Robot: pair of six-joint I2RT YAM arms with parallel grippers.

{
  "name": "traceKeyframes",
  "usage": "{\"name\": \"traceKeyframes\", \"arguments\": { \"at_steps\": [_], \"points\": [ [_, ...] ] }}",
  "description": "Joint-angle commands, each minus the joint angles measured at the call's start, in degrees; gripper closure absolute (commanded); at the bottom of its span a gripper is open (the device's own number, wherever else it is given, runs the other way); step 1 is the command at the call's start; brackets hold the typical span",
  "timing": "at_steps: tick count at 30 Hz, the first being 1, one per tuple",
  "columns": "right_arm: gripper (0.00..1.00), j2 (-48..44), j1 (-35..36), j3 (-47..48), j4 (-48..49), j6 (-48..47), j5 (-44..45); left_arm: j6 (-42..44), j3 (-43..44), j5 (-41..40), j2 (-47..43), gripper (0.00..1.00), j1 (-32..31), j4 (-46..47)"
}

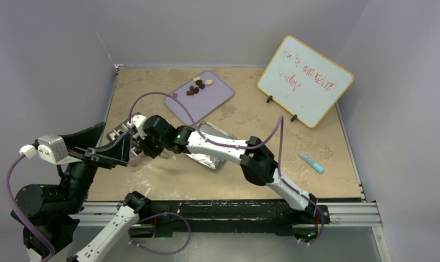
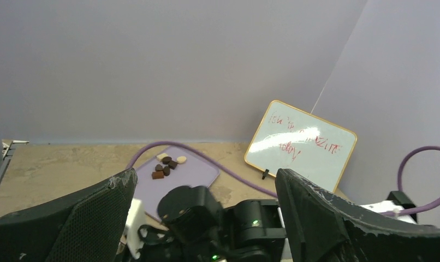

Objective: Pack the chocolate
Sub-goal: Place the fake chocolate in the packing box, then adjust the clamp.

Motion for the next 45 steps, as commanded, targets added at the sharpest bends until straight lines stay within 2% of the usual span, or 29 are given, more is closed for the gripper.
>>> {"name": "traceKeyframes", "arguments": {
  "at_steps": [1, 6, 16, 20, 24, 36, 45],
  "points": [
    [0.66, -12.42, -0.77, -4.69, 7.55, -1.31, 1.76, 0.65, 1.29, -1.90, -0.92, 0.04, 0.10, 0.49],
    [0.67, -19.17, -2.26, -11.97, 8.97, -1.32, 2.27, 0.55, -1.07, -3.03, -1.36, 0.01, 0.10, -0.09],
    [0.67, -35.07, -7.40, -32.91, 14.50, 1.40, 3.35, -6.00, -11.16, -9.33, -0.01, 0.00, 0.01, 0.68],
    [0.67, -39.35, -9.25, -39.50, 16.81, 2.03, 3.31, -8.49, -13.16, -6.91, 4.94, 0.08, 0.01, -0.34],
    [0.67, -43.10, -10.19, -44.56, 19.20, 2.55, 3.31, -11.53, -14.73, -5.41, 10.31, 0.10, 0.01, 0.58],
    [0.67, -50.81, -10.40, -51.61, 19.99, 1.98, 2.68, -14.13, -14.40, -4.09, 23.89, 0.14, 0.02, 7.29],
    [0.67, -55.24, -10.40, -53.72, 18.87, 1.10, 2.42, -12.19, -15.67, -4.76, 30.76, 0.12, 0.18, 8.15]
  ]
}}
